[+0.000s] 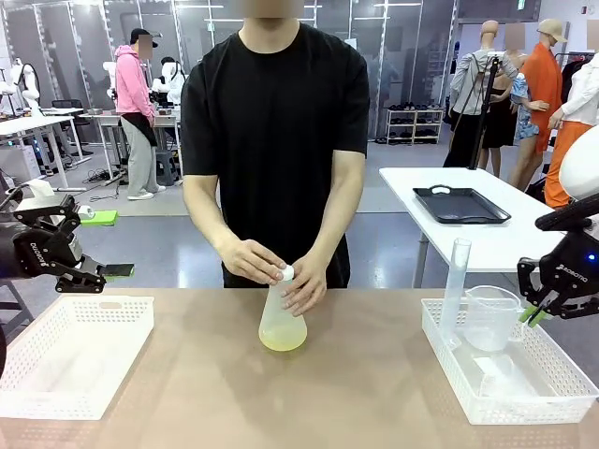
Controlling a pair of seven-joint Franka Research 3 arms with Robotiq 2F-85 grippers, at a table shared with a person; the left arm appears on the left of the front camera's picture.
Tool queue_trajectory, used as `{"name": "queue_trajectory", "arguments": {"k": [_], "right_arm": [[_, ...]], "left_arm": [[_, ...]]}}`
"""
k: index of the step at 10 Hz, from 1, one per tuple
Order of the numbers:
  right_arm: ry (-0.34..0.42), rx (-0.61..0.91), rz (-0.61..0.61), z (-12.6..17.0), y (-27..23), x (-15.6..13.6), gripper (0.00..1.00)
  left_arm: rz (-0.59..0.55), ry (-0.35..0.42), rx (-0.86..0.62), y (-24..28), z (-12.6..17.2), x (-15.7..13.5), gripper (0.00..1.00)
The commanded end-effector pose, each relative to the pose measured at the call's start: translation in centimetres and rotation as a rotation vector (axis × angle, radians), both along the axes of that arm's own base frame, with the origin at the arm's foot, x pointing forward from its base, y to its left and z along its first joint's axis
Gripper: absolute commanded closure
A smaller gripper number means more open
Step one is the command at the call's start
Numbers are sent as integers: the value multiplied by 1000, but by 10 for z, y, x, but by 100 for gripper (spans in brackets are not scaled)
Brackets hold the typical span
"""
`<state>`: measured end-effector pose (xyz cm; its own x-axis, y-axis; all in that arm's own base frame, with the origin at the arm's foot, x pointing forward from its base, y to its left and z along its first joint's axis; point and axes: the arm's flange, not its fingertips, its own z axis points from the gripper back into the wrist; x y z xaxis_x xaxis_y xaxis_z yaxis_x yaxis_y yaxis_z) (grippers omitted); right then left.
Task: Prepare the solutions needed for the experiment.
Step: When the human places the Big flask in the center of the table, pick up the Big flask and place it in the left Organizing basket.
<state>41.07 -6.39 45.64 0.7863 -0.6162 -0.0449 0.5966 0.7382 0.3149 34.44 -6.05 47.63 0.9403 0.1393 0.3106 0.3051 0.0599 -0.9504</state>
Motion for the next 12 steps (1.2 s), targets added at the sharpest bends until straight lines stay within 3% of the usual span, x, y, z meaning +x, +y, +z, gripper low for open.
{"name": "queue_trajectory", "arguments": {"k": [1, 9, 10, 12], "right_arm": [[-1, 0, 5, 0, 0, -2, 91], [0, 0, 0, 0, 0, 0, 91], [-89, 72, 39, 6, 12, -9, 91], [-190, 163, 100, 23, 35, -21, 91]], "left_arm": [[-10, -3, -11, 0, 1, -1, 0], [-10, -3, -11, 0, 1, -1, 0], [-10, -3, -11, 0, 1, -1, 0], [-10, -3, -11, 0, 1, -1, 0]]}}
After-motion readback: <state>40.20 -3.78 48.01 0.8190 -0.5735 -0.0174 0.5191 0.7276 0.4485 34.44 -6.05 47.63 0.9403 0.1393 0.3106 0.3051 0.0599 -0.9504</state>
